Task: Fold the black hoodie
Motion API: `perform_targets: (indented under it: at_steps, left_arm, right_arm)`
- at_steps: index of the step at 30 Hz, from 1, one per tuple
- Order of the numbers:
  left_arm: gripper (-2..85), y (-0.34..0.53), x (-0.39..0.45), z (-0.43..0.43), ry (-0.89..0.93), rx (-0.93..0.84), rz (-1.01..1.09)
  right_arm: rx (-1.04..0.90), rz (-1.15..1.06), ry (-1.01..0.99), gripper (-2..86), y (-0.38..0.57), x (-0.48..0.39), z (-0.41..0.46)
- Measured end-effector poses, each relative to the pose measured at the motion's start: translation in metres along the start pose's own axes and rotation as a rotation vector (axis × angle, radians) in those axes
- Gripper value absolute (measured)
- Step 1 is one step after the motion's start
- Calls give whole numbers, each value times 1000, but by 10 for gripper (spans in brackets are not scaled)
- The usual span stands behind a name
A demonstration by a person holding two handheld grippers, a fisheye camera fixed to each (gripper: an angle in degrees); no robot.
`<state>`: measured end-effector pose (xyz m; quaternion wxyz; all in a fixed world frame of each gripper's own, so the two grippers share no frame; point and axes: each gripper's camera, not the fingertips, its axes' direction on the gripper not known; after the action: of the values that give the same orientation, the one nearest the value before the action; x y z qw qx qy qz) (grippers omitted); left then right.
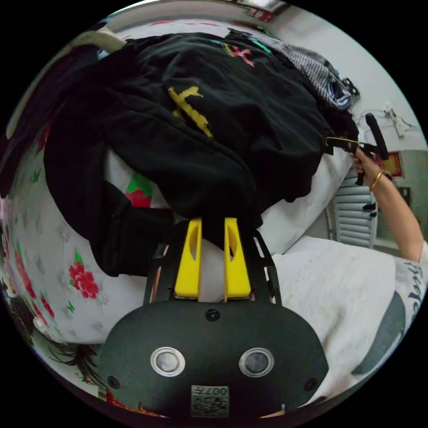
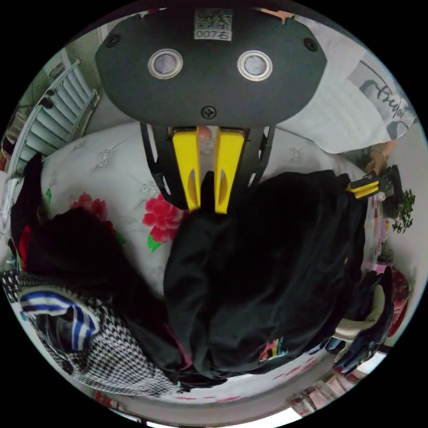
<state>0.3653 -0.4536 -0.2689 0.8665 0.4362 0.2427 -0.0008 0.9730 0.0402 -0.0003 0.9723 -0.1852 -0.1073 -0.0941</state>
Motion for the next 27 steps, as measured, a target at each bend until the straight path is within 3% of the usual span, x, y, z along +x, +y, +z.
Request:
perform_targets:
  at_steps: [3,5,8,12,14,16,19,23,27]
  left_arm:
    - [54,30,-24,-38,120,125,-44]
    - [52,56,-40,-57,176,203,-98]
    - [55,96,-69,-66,249,282,-237]
    - [63,135,-90,-64,260,315,-387]
    - [81,146,-89,-72,243,347,-395]
    - [104,151,-78,-85,190,371,-361]
    - [127,140,-52,-92,110,337,-246]
    - [147,110,-19,-69,9,211,-121]
    - [89,86,-7,-19,-287,26,-69]
  right_arm:
    - [294,-45,160,55,-5,22,-95]
    - [585,178,286,57,12,75,-184]
    - [831,485,336,64,50,137,-245]
    - [790,398,89,72,63,161,-225]
    - [657,258,-167,75,59,151,-168]
    - [476,171,-256,79,51,130,-114]
    - [255,33,-279,84,40,89,-48]
    - [174,-118,-291,88,15,53,-21]
    - [63,-216,-180,79,-10,28,-2]
